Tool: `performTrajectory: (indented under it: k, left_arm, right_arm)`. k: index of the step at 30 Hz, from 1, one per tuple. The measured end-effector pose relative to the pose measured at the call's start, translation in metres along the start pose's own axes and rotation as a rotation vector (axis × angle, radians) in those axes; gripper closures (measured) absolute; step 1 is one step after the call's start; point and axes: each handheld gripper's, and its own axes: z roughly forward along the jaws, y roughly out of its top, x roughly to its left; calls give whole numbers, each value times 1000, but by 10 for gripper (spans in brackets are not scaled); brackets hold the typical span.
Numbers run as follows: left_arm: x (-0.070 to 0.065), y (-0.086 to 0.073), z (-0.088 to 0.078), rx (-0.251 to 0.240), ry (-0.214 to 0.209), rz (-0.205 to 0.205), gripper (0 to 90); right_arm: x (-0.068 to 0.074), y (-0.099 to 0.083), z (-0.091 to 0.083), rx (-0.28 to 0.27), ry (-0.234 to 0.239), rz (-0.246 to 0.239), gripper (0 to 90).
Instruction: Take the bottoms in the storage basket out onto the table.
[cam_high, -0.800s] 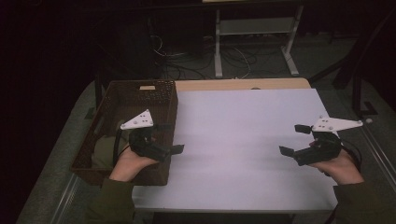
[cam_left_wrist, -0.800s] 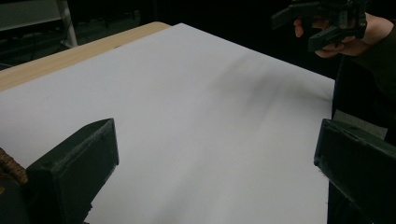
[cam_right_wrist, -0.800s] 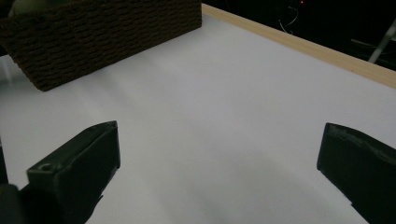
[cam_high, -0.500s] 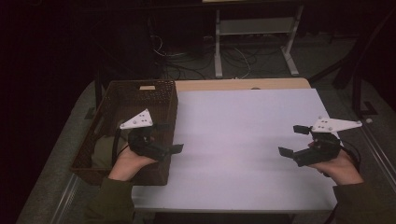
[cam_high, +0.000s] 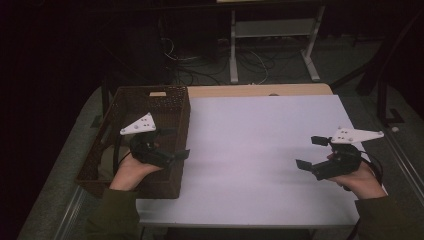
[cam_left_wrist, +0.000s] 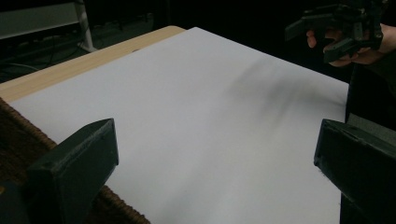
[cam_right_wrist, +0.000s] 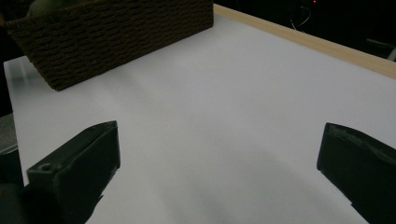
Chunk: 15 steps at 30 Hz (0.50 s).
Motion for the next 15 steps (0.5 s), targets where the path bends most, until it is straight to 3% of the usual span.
performTrajectory:
  k: [6,15]
  left_arm:
    - [4,2,-4,-6,19,-3,0]
    - [8,4,-5,-8,12,7,0]
  right_arm:
    - [-3,-7,4,4,10,12,0]
    - [-1,-12,4,-6,-4,18,0]
